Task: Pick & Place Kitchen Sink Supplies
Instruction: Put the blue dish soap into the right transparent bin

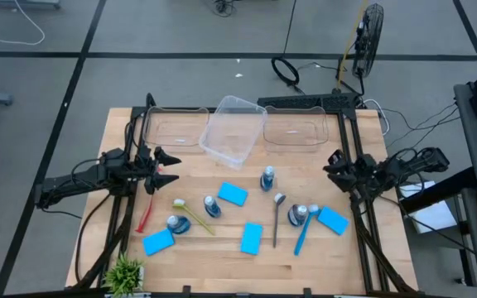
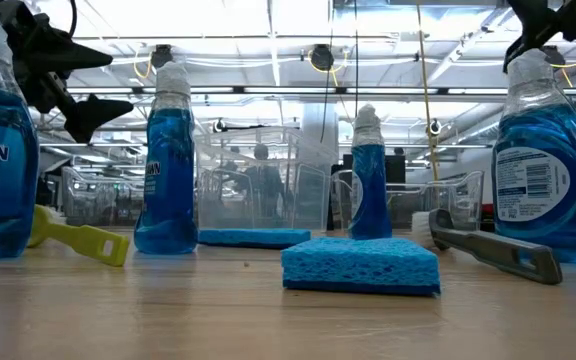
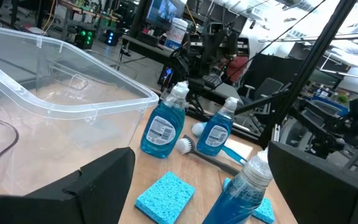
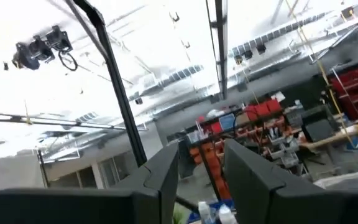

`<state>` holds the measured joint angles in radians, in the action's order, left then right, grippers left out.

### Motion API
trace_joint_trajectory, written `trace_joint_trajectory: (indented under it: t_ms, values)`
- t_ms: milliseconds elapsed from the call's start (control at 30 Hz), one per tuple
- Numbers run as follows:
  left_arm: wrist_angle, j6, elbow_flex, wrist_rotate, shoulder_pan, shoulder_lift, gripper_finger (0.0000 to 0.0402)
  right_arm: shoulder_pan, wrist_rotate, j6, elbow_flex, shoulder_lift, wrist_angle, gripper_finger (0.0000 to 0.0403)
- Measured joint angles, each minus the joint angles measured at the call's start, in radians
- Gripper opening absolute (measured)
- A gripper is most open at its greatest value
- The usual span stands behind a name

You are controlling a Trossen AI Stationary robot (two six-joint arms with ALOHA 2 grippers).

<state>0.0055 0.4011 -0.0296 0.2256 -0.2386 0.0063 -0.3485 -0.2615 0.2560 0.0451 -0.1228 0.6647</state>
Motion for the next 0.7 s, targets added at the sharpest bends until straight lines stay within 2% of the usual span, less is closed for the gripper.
trace_joint_trajectory:
  t_ms: [100,233,333,533,700]
  values:
    - [0.000,0.000,0.000,0.000,0.000,0.000,0.0365,0.000,0.003,-0.007,0.069,-0.046,-0.099,0.0116]
    - [0.000,0.000,0.000,0.000,0.000,0.000,0.0365,0.000,0.010,0.012,0.236,-0.146,-0.227,0.0116]
    - [0.000,-0.001,0.000,0.000,0.000,0.000,0.0365,0.000,0.042,0.039,0.350,-0.253,-0.390,0.0116]
    - [0.000,-0.008,0.000,-0.003,0.000,0.000,0.0365,-0.001,0.133,0.107,0.579,-0.436,-0.558,0.0116]
    - [-0.001,-0.007,0.000,-0.011,0.000,0.000,0.0365,-0.014,0.134,0.109,0.739,-0.528,-0.725,0.0116]
